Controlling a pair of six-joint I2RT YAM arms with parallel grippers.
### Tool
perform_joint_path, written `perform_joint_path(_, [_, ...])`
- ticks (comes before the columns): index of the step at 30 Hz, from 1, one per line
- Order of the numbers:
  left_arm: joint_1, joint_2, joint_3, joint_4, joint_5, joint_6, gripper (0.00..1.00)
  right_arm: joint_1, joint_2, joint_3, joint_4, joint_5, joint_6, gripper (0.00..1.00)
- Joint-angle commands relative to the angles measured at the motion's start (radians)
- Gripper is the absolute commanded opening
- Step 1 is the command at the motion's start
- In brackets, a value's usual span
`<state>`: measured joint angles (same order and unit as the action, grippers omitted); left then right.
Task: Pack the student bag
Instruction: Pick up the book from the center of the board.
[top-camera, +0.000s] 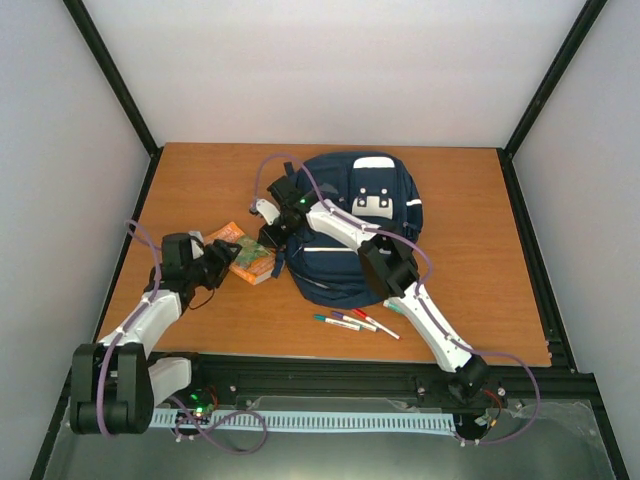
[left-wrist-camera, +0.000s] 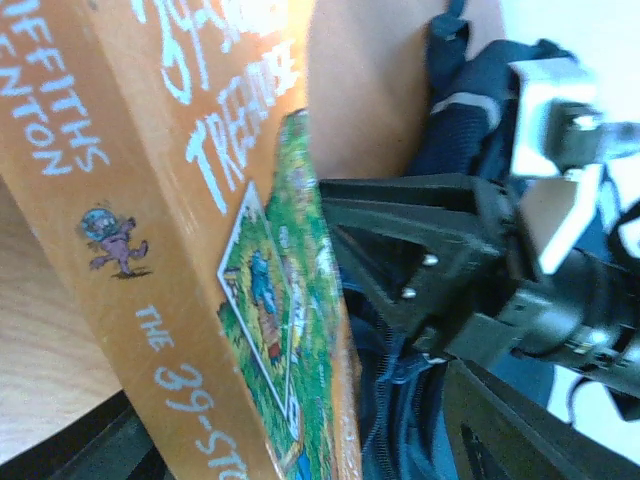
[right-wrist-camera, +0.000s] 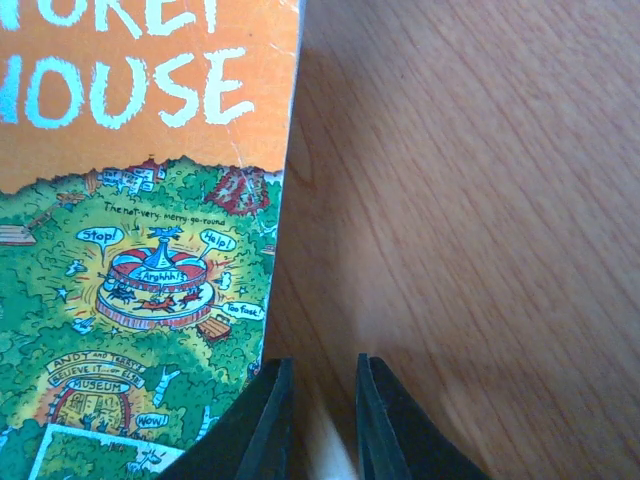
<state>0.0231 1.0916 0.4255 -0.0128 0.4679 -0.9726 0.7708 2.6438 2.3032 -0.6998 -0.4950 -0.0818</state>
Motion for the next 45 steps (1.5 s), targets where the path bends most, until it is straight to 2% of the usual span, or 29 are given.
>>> perform_joint_path(1, [-0.010,0.038,0.060,-0.089,-0.027,-0.035,0.68,0.031,0.133,-0.082,-0.176,0.098,0.003,0.19])
perform_joint_path(6, [-0.011,0.033,0.080,-0.168,-0.083,-0.047,0.57,0.031,0.133,-0.082,-0.176,0.097,0.004,0.20])
perform_joint_path(13, [-0.010,0.014,0.085,-0.205,-0.104,-0.034,0.35,0.018,0.094,-0.055,-0.183,0.105,0.010,0.23])
perform_joint_path(18, [-0.009,-0.047,0.113,-0.283,-0.138,0.026,0.19,-0.033,-0.057,-0.019,-0.185,0.127,-0.009,0.33])
perform_joint_path(21, [-0.009,-0.090,0.177,-0.369,-0.172,0.129,0.02,-0.065,-0.164,-0.019,-0.204,0.070,-0.081,0.42])
perform_joint_path(24, [-0.009,-0.137,0.266,-0.452,-0.223,0.232,0.01,-0.110,-0.278,-0.036,-0.249,-0.026,-0.131,0.50])
perform_joint_path(27, [-0.009,-0.155,0.366,-0.534,-0.242,0.302,0.01,-0.164,-0.426,-0.124,-0.248,-0.038,-0.160,0.54])
perform_joint_path(35, [-0.010,-0.152,0.558,-0.543,-0.104,0.449,0.01,-0.342,-0.802,-0.401,-0.257,-0.103,-0.184,0.57])
perform_joint_path(38, [-0.014,-0.139,0.588,-0.488,0.020,0.458,0.01,-0.407,-0.948,-0.591,-0.216,-0.105,-0.184,0.58])
perform_joint_path(42, [-0.035,-0.149,0.539,-0.287,0.230,0.393,0.01,-0.466,-1.090,-0.758,-0.234,-0.119,-0.224,0.59])
perform_joint_path(45, [-0.077,-0.165,0.521,-0.216,0.267,0.396,0.01,-0.492,-1.202,-0.886,-0.210,-0.125,-0.254,0.60])
